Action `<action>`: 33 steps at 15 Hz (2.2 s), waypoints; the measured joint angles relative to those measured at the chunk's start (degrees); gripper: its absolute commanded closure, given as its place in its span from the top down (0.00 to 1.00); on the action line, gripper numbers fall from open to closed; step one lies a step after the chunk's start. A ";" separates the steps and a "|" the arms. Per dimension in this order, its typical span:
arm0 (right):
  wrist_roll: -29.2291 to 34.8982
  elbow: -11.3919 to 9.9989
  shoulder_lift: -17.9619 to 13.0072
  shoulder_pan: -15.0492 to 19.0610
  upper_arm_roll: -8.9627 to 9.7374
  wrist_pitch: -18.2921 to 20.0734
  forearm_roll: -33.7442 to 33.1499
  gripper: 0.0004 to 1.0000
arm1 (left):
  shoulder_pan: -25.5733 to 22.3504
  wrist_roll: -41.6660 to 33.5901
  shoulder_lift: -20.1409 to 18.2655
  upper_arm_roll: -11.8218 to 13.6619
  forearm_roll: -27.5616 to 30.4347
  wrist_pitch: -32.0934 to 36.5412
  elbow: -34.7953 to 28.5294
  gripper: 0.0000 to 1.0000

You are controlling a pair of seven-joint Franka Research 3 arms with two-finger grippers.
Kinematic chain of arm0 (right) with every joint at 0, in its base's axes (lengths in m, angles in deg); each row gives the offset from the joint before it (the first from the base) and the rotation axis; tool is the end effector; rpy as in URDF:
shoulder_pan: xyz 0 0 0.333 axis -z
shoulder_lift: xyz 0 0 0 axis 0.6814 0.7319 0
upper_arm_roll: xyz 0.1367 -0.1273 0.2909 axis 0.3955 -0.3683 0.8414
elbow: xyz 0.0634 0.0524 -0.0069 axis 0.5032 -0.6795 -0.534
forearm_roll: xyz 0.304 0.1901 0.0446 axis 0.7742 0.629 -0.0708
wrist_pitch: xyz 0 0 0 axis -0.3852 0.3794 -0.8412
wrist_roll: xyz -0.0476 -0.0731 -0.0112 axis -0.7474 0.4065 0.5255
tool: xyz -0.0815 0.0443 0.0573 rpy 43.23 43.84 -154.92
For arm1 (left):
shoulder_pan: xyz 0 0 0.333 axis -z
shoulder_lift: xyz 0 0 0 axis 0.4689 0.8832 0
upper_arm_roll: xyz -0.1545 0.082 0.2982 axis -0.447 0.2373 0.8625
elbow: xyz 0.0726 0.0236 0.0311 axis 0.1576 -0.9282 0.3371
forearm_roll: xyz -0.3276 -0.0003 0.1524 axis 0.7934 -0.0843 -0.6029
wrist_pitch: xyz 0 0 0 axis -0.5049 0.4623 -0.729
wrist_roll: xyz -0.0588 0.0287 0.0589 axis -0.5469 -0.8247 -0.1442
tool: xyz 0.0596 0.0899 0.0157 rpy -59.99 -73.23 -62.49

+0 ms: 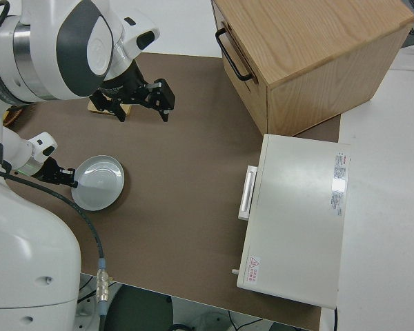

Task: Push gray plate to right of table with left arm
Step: 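Keep pushing the plate with the left gripper farther toward the toaster oven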

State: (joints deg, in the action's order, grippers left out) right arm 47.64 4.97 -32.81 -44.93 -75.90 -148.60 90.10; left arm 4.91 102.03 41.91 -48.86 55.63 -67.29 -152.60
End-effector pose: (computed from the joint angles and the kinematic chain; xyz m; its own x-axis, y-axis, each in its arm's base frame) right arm 0.4987 0.0635 0.6818 0.9925 0.0957 -0.0762 0.0958 -0.9954 -0.0018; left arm 0.4171 -0.3473 0.3489 0.9781 0.1869 -0.0919 0.2007 -0.9637 0.1762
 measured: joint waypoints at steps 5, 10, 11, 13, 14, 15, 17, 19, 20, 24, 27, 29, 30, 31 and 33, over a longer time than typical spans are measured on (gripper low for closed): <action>0.00 0.00 0.00 0.00 0.00 0.00 0.00 0.98 | 2.54 3.47 2.08 -0.06 0.00 -0.43 2.66 0.00; 0.00 0.00 0.00 0.00 0.00 0.00 0.00 0.98 | 5.08 7.35 4.87 -0.08 -0.08 -0.49 6.40 0.00; 0.00 0.00 0.00 0.00 0.00 0.00 0.00 0.98 | 5.44 7.96 5.29 -0.08 -0.27 -0.48 7.00 0.00; 0.00 0.00 0.00 0.00 0.00 0.00 0.00 0.98 | 5.83 9.17 5.69 -0.09 -1.21 -0.42 7.58 0.00; 0.00 0.00 0.00 0.00 0.00 0.00 0.00 0.98 | 5.86 9.48 5.70 -0.11 -1.54 -0.40 7.62 0.00; 0.00 0.00 0.00 0.00 0.00 0.00 0.00 0.98 | 5.87 9.60 5.70 -0.12 -1.66 -0.39 7.63 0.00; 0.00 0.00 0.00 0.00 0.00 0.00 0.00 0.98 | 5.88 9.69 5.71 -0.13 -1.77 -0.38 7.64 0.00; 0.00 0.00 0.00 0.00 0.00 0.00 0.00 0.98 | 5.89 9.73 5.71 -0.14 -1.93 -0.37 7.65 0.10; 0.00 0.00 0.00 0.00 0.00 0.00 0.00 0.98 | 5.89 9.74 5.71 -0.15 -2.00 -0.37 7.66 0.61; 0.00 0.00 0.00 0.00 0.00 0.00 0.00 0.98 | 5.95 9.91 6.86 -0.34 -2.10 -0.49 8.35 0.99; 0.00 0.00 0.00 0.00 0.00 0.00 0.00 0.98 | 5.97 9.66 7.37 -0.14 -2.61 1.11 8.87 0.99; 0.00 0.00 0.00 0.00 0.00 0.00 0.00 0.98 | 5.71 8.64 6.89 0.36 -2.78 4.09 9.43 0.99; 0.00 0.00 0.00 0.00 0.00 0.00 0.00 0.98 | 5.37 7.92 6.28 0.74 -2.86 6.09 9.78 0.99; 0.00 0.00 0.00 0.00 0.00 0.00 0.00 0.98 | 4.74 7.04 5.35 1.01 -2.88 8.18 10.11 0.99; 0.00 0.00 0.00 0.00 0.00 0.00 0.00 0.98 | 3.07 5.07 2.96 1.23 -2.93 12.02 10.44 0.99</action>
State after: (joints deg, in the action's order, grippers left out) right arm 47.64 4.97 -32.81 -44.93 -75.90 -148.60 90.10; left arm 7.98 107.09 44.87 -47.63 52.71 -55.28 -142.16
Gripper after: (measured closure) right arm 0.013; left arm 0.004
